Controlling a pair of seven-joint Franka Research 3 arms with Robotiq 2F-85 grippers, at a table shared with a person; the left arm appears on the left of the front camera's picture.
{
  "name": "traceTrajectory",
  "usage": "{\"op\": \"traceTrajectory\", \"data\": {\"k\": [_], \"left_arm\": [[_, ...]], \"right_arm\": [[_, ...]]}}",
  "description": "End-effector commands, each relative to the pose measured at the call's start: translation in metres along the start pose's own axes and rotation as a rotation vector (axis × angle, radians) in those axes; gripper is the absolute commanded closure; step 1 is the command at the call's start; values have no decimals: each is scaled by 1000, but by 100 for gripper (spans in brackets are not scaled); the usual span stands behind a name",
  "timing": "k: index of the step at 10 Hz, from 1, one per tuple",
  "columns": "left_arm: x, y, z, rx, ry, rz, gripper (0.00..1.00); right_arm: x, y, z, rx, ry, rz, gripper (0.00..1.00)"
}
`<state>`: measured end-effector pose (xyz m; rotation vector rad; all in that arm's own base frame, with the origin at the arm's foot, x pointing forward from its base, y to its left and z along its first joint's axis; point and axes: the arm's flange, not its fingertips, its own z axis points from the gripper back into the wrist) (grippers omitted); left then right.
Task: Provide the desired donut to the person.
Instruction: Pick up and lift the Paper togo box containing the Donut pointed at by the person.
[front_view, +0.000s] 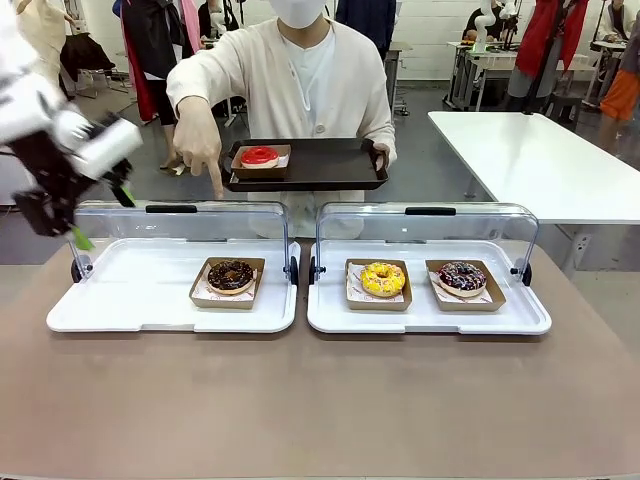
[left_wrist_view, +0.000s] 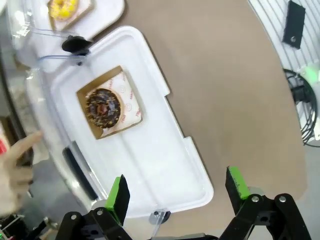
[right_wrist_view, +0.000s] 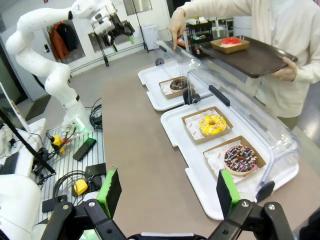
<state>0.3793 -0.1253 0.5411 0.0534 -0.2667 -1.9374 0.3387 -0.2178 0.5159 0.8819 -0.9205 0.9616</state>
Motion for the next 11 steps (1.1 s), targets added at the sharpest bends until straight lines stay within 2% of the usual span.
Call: {"op": "traceTrajectory", "data": {"k": [1, 3, 5, 8, 9, 11], "left_arm": [[24, 18, -43, -56, 60, 30, 0], [57, 23, -95, -41, 141, 31, 0], [68, 35, -128, -42, 166, 64, 0], [53, 53, -150, -24, 202, 117, 0], [47, 55, -149, -40, 173, 126, 0], [56, 44, -150, -44, 169, 86, 0]], "right_arm": [[0, 0, 1, 1, -12, 2, 0], [0, 0, 1, 1, -12, 2, 0], [0, 0, 1, 1, -12, 2, 0], [0, 0, 1, 1, -12, 2, 0], [0, 0, 1, 1, -12, 2, 0], [0, 0, 1, 1, -12, 2, 0]]}}
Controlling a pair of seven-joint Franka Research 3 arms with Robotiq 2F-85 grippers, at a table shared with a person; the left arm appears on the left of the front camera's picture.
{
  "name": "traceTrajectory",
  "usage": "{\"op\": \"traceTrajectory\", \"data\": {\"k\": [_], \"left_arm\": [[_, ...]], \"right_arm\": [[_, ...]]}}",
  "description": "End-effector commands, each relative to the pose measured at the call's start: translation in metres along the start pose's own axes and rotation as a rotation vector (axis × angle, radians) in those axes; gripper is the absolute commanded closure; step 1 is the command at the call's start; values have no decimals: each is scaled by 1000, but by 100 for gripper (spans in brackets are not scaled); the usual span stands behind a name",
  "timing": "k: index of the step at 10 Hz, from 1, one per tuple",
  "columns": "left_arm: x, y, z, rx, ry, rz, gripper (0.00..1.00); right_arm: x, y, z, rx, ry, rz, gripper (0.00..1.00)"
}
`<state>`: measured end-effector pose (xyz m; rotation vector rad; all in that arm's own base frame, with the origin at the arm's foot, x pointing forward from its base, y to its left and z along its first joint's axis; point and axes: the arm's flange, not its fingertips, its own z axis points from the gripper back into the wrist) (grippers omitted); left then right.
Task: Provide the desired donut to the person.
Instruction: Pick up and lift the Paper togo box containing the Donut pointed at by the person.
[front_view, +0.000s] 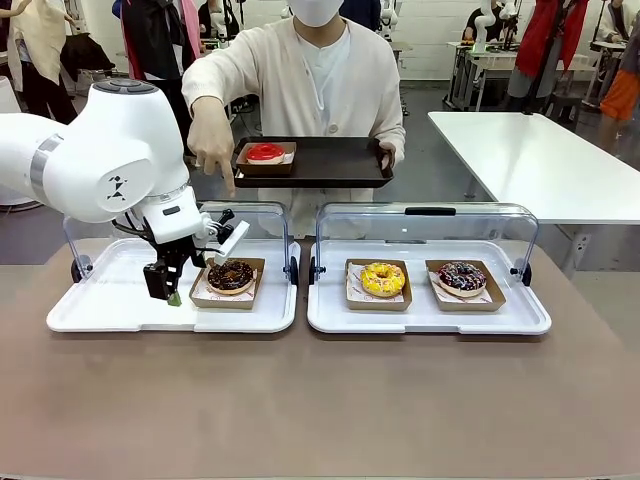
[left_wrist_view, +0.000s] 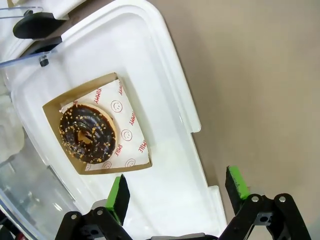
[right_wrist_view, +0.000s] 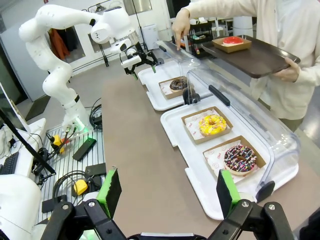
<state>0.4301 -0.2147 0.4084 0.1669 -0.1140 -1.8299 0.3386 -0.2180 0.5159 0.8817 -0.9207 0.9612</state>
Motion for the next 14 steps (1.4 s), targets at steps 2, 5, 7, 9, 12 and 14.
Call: {"op": "traceTrajectory", "data": {"k": [2, 5, 7, 9, 12, 14], "left_arm": [[4, -6, 2, 2, 4, -11, 0], [4, -6, 2, 2, 4, -11, 0], [5, -2, 1, 1, -1, -10, 0], [0, 9, -16, -51, -2, -20, 0], [0, 19, -38, -112, -11, 15, 0], [-6, 32, -48, -139, -20, 52, 0]], "right_arm": [[0, 0, 1, 1, -12, 2, 0], [0, 0, 1, 1, -12, 2, 0], [0, 0, 1, 1, -12, 2, 0], [0, 0, 1, 1, -12, 2, 0], [0, 0, 1, 1, -12, 2, 0], [0, 0, 1, 1, -12, 2, 0]]}}
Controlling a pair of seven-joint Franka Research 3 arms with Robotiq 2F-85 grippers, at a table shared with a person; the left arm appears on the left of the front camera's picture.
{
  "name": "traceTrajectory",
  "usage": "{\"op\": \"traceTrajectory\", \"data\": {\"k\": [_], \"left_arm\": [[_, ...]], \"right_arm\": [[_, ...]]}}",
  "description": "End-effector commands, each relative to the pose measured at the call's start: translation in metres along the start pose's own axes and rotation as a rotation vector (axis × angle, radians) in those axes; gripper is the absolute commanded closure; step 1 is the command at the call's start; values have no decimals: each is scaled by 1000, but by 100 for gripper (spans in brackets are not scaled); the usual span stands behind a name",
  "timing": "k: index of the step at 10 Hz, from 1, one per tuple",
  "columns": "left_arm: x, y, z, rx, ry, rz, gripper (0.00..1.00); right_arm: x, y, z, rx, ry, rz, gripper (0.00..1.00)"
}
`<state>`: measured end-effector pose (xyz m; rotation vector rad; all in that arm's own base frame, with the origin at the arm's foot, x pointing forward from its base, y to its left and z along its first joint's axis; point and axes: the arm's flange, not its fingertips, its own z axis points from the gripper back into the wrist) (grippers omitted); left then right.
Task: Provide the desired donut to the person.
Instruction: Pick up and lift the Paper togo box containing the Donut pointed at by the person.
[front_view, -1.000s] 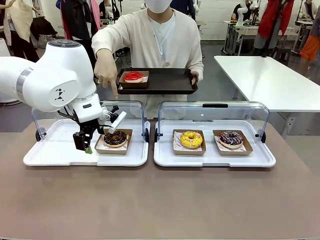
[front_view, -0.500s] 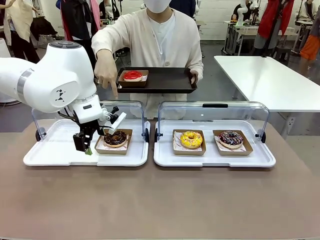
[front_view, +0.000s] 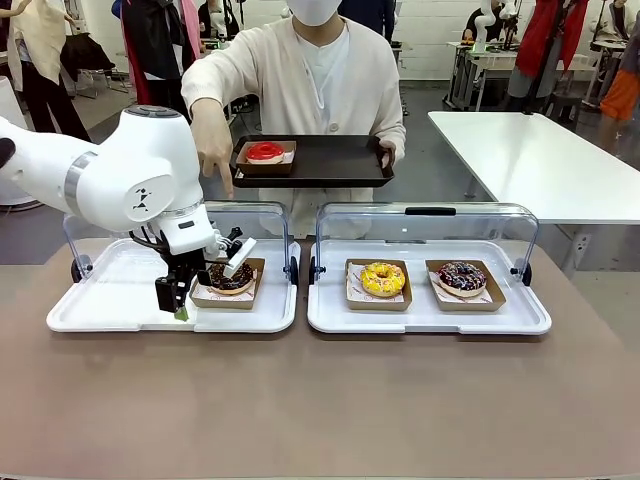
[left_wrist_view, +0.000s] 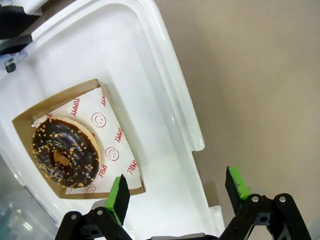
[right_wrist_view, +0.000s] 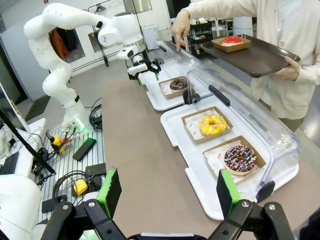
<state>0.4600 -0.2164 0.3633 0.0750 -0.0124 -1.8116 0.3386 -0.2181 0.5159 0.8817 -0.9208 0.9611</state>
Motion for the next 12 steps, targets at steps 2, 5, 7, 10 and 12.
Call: {"op": "traceTrajectory", "data": {"k": [2, 5, 7, 10, 12], "left_arm": [[-6, 15, -4, -39, -31, 53, 0], [-12, 21, -12, -61, -53, 85, 0], [-15, 25, -18, -63, -43, 102, 0], [-16, 28, -26, -64, -36, 111, 0], [-15, 29, -29, -57, -37, 116, 0]], "right_arm": [[0, 0, 1, 1, -12, 2, 0], [0, 0, 1, 1, -12, 2, 0], [0, 0, 1, 1, -12, 2, 0], [0, 0, 1, 1, -12, 2, 0], [0, 0, 1, 1, -12, 2, 0]]}}
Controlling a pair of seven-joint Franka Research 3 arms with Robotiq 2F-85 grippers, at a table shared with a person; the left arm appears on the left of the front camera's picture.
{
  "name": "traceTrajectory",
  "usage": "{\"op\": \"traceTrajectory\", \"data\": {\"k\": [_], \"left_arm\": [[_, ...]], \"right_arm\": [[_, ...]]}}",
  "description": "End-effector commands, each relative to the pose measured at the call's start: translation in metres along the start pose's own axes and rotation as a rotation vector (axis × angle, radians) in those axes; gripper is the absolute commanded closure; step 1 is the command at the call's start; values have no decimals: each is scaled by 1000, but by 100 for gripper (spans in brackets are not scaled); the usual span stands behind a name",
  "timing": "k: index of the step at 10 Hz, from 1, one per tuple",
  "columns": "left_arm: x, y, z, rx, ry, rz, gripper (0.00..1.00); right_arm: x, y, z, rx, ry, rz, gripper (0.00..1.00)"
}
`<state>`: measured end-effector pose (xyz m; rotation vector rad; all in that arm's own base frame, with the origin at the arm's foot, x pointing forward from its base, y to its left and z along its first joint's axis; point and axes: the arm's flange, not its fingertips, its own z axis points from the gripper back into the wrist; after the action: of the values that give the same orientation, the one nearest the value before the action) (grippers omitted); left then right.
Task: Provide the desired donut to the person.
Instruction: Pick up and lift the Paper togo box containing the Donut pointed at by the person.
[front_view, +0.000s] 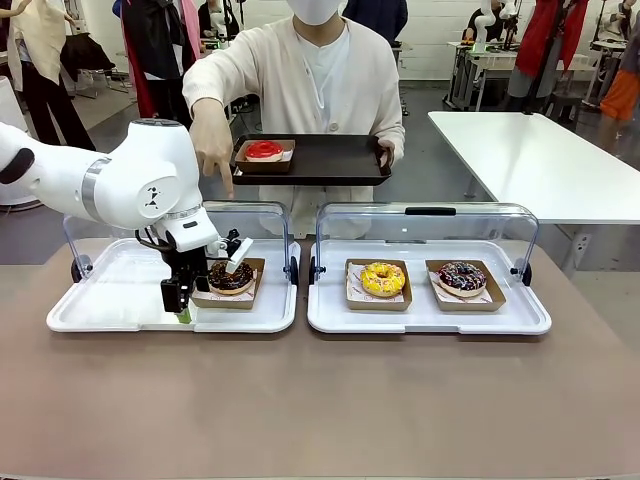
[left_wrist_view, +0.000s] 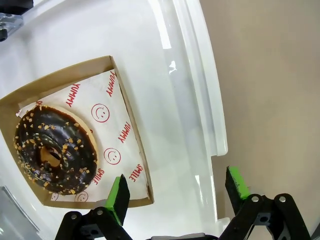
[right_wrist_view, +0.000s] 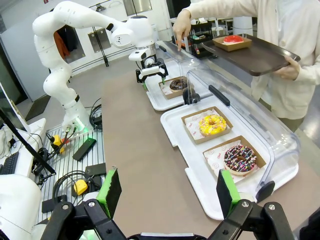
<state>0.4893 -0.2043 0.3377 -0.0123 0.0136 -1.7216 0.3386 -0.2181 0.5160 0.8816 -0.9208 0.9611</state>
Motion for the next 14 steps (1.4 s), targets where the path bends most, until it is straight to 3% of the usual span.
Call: {"op": "traceTrajectory", "data": {"k": [1, 4, 6, 7, 9, 11, 12, 14], "left_arm": [[3, 6, -2, 10, 8, 25, 0], [3, 8, -4, 10, 17, 22, 0], [3, 9, -8, 19, 26, 16, 38], [4, 9, -7, 26, 28, 11, 65], [3, 7, -7, 36, 31, 1, 100], [3, 6, -8, 37, 31, -8, 100], [3, 6, -7, 38, 30, -10, 95], [3, 5, -7, 38, 34, -13, 100]], "right_arm": [[0, 0, 1, 2, -12, 2, 0], [0, 0, 1, 2, -12, 2, 0], [0, 0, 1, 2, -12, 2, 0], [0, 0, 1, 2, -12, 2, 0], [0, 0, 1, 2, -12, 2, 0], [0, 0, 1, 2, -12, 2, 0], [0, 0, 1, 2, -12, 2, 0], [0, 0, 1, 2, -12, 2, 0]]}}
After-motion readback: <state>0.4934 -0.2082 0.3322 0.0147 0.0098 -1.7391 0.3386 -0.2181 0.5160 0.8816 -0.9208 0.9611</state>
